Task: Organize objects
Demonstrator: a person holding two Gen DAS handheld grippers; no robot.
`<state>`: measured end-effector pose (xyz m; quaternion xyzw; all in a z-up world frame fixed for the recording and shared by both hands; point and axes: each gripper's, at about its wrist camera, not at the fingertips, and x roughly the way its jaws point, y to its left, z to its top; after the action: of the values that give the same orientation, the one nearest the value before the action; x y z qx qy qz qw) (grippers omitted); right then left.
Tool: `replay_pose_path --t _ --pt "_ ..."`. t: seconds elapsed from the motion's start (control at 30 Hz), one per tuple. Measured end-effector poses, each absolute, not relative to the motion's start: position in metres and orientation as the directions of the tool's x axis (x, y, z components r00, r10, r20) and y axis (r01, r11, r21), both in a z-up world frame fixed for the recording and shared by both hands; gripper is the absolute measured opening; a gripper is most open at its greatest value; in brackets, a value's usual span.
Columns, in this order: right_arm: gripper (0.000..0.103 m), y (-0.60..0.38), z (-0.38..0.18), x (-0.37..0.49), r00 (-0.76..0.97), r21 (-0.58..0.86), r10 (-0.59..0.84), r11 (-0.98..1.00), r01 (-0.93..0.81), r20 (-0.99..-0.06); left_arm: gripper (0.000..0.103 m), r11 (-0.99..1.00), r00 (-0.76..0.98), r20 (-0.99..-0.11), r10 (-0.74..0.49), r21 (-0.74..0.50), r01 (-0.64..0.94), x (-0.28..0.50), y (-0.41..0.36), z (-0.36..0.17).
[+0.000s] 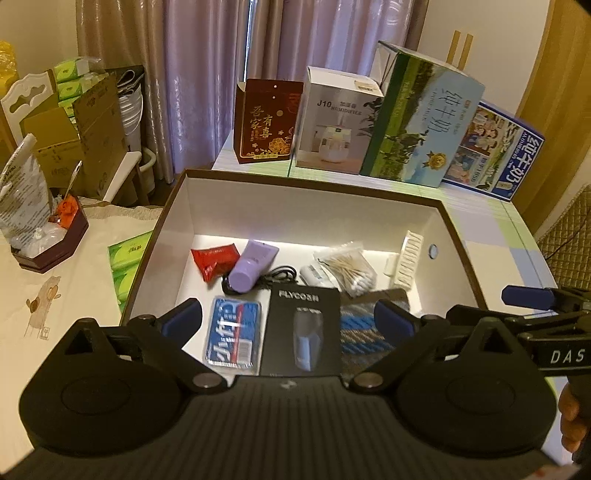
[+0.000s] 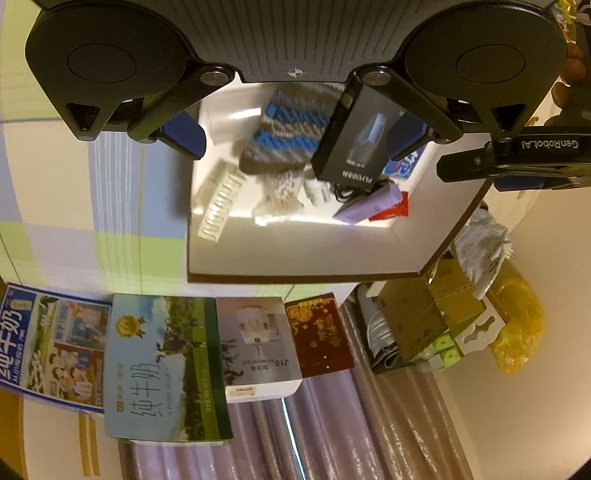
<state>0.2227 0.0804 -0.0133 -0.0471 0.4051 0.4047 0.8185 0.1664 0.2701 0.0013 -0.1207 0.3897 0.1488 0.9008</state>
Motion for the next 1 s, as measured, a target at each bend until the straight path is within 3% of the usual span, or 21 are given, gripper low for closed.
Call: replay_pose_path --t 0.57,0.73,1.0 --pt "0.101 -0.007 -0.002 0.184 0.353 0.23 0.621 0.664 -0.712 -0.7 0.102 0.917 0.658 -0.728 0.192 -0.105 -0.384 0.111 0.19 0.014" --pt "0.101 -0.042 0.0 0.176 0.361 0.236 0.616 0.677 -0.697 -0.7 0.102 0.907 0.65 -0.746 0.144 -0.163 -0.388 0.097 0.165 0.014" --pt "0.101 -0.098 0.004 0.163 0.384 0.244 0.599 0.709 -0.661 -0.702 0.101 0.937 0.665 -0.737 0.12 -0.137 -0.321 0.082 0.111 0.015"
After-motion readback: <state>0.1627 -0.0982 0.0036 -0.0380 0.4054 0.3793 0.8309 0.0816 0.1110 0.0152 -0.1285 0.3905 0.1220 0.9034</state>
